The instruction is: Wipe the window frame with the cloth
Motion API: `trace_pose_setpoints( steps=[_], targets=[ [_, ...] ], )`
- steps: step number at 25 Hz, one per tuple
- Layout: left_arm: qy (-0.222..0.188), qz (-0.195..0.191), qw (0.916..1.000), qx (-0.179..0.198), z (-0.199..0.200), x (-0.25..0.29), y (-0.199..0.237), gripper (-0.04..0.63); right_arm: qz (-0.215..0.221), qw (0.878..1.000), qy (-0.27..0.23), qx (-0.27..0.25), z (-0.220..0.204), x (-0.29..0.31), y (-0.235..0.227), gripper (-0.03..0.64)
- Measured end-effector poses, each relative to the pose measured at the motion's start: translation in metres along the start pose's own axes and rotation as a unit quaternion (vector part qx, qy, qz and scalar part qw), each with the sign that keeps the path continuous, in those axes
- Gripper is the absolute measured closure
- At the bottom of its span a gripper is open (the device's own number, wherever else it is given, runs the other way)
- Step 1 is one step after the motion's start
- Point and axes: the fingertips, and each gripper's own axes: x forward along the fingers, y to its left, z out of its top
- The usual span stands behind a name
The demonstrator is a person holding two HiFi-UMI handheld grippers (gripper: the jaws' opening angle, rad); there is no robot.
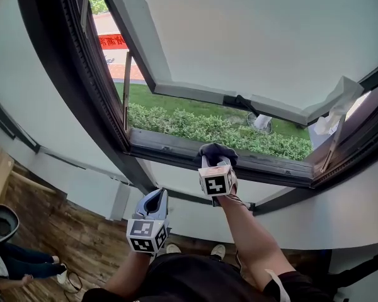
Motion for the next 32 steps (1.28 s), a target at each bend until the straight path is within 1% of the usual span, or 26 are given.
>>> trace_pose_setpoints(
  steps=[10, 20, 32],
  targets=[
    [-0.006, 0.016, 0.9998, -0.004, 0.003, -0.014, 0.032, 0.586, 0.013, 1.0, -0.004, -0.018, 0.019, 0.018, 0.037, 0.555],
    [-0.009, 0.025, 0.9996, -0.003, 0.006, -0.028, 0.066, 0.586, 0.011, 1.0, -0.01, -0.027, 0.036, 0.035, 0.07, 0.557],
    [-0.008, 0.038, 0.9992, -0.004, 0.001, -0.049, 0.109, 0.586, 0.019, 0.999, -0.018, -0.04, 0.061, 0.06, 0.119, 0.557]
  ],
)
